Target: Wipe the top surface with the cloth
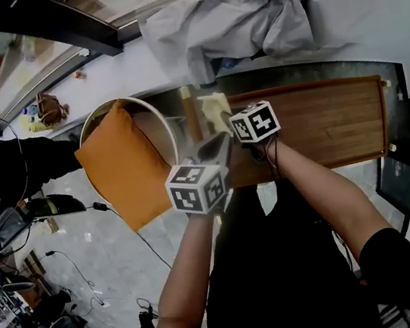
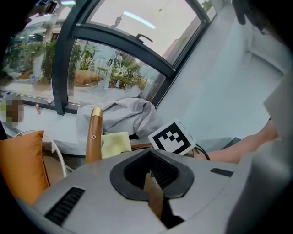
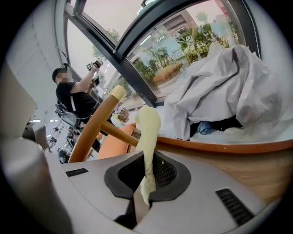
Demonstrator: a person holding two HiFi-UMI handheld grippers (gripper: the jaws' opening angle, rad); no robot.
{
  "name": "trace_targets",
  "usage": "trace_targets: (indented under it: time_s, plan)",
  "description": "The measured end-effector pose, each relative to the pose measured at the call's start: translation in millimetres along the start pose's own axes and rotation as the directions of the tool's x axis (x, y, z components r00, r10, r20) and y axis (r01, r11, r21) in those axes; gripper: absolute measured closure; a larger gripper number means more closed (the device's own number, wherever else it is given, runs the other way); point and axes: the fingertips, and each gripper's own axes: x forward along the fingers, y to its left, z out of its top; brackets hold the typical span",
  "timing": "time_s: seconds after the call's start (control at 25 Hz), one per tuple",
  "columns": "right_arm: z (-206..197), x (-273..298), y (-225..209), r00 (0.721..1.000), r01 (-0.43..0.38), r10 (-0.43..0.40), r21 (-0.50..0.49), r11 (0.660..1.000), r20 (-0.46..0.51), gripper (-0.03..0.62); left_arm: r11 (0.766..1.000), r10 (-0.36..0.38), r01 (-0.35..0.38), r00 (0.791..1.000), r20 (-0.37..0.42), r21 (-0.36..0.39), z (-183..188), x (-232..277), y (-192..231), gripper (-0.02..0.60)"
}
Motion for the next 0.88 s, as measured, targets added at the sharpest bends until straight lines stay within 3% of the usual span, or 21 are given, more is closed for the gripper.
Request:
trace_targets:
  time_s: [0.16, 0.88]
  plan:
    - [1.1, -1.2, -13.7, 0.999, 0.052, -0.052, 0.020, 0.998, 0.000, 0.562, 1.000, -0.003, 0.003, 1.000, -0.017, 0.017, -2.5, 4.6, -5.3, 0.572]
    - [-1.6, -17.8, -49.4, 0.995, 0.099, -0.099, 0.016, 0.995, 0.016, 0.562, 0.999, -0.043, 0.045, 0.998, -0.056, 0.019, -8.8, 26.2, -32.7, 0.572]
